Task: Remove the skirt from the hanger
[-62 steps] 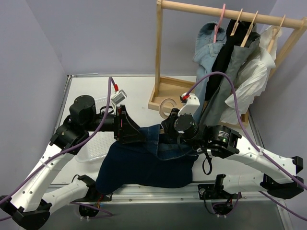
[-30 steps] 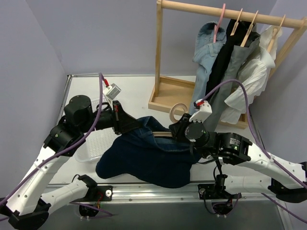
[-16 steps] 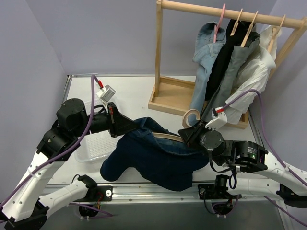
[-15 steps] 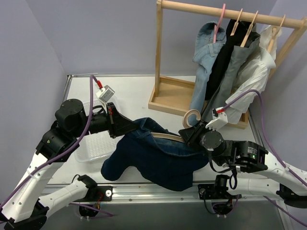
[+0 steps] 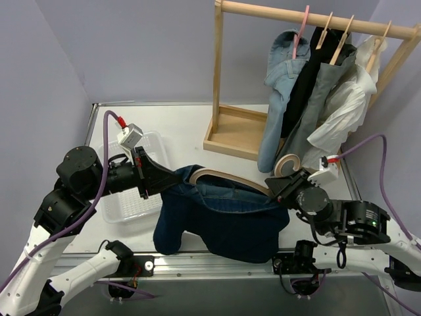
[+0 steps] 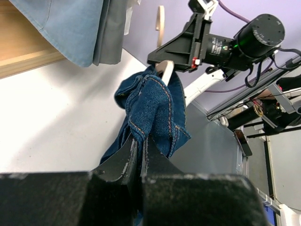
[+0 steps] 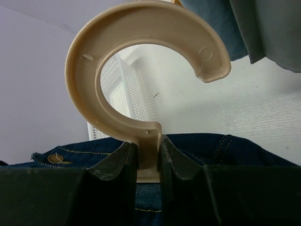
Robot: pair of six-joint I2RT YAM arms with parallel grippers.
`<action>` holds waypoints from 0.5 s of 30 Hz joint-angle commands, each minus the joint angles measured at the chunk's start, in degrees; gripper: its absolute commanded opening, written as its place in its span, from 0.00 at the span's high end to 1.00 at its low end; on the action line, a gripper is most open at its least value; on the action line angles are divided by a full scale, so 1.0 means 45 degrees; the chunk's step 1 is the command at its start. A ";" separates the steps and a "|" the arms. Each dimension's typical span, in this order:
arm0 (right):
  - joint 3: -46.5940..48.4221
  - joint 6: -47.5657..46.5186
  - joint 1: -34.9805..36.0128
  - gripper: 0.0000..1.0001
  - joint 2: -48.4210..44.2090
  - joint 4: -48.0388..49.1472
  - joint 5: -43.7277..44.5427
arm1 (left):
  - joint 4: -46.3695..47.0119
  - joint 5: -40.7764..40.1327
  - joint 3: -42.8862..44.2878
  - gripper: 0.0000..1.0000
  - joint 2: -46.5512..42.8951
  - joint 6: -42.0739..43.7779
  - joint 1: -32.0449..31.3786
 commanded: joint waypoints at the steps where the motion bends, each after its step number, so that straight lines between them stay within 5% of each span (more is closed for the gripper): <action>1: 0.0243 -0.0788 -0.0247 1.00 -0.0697 -0.2842 0.2160 | 0.0700 -0.0594 0.0630 0.98 -0.0451 0.0162 0.0170; 5: 0.0341 -0.0497 -0.0247 1.00 -0.0854 -0.3252 0.2238 | 0.1264 0.0067 0.0259 0.98 -0.0296 0.0123 0.0170; 15: -0.0148 -0.2918 -0.0247 1.00 -0.1655 0.3209 0.0304 | 0.2710 0.1672 -0.1752 0.98 0.0467 -0.0560 0.0170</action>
